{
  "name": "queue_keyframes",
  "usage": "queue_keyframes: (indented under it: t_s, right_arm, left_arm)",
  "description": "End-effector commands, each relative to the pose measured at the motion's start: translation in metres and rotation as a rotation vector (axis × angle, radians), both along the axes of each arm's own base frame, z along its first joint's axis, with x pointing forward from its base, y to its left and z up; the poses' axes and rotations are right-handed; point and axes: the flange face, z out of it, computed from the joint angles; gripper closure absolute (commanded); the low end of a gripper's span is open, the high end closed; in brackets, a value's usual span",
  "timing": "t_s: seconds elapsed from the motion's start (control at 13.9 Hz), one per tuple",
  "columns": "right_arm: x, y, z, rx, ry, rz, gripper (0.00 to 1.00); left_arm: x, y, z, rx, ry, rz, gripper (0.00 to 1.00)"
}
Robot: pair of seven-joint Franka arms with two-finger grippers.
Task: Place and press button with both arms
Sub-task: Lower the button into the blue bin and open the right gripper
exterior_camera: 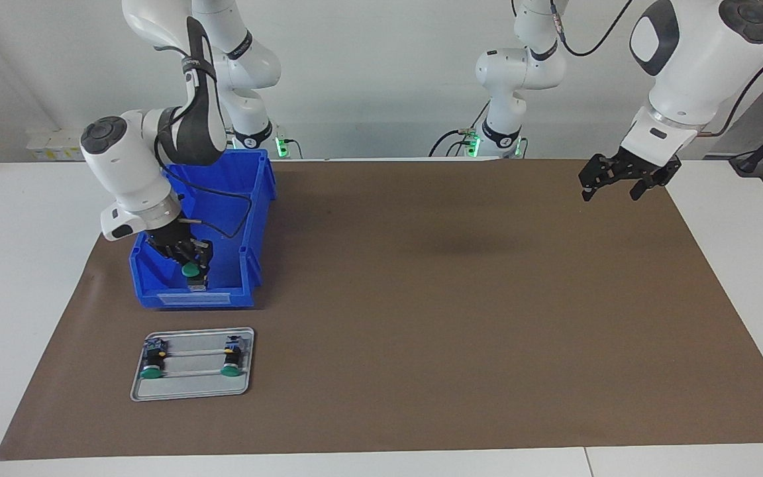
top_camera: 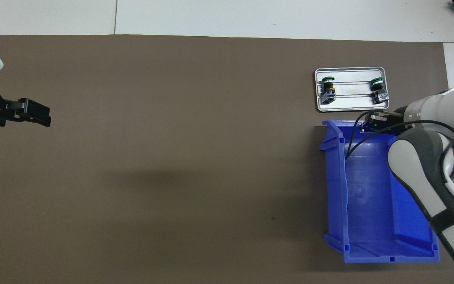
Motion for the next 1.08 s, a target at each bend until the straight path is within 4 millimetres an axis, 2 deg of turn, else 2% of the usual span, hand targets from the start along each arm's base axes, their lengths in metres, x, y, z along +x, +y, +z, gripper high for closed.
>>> queue_keyframes:
  t_s: [0.0,0.29,0.72,0.94,1.01]
  right_arm:
    - [-0.019,-0.005,-0.004,0.021,0.062,0.024,1.0]
    - [-0.026,-0.01,-0.007,0.023,0.083,0.038,1.0]
    - [-0.028,-0.016,-0.051,0.011,0.046,0.018,1.0]
    - [-0.027,-0.016,-0.054,0.01,0.045,0.017,1.0]
    - [-0.027,-0.017,-0.054,0.01,0.045,0.017,0.5]
  left_arm:
    - [-0.008,0.004,0.001,0.017,-0.004,-0.007,0.0]
    - [-0.008,0.004,0.001,0.017,-0.004,-0.007,0.0]
    - [-0.008,0.004,0.001,0.017,-0.004,-0.007,0.0]
    - [-0.008,0.004,0.001,0.017,-0.004,-0.007,0.0]
    - [-0.008,0.004,0.001,0.017,-0.004,-0.007,0.0]
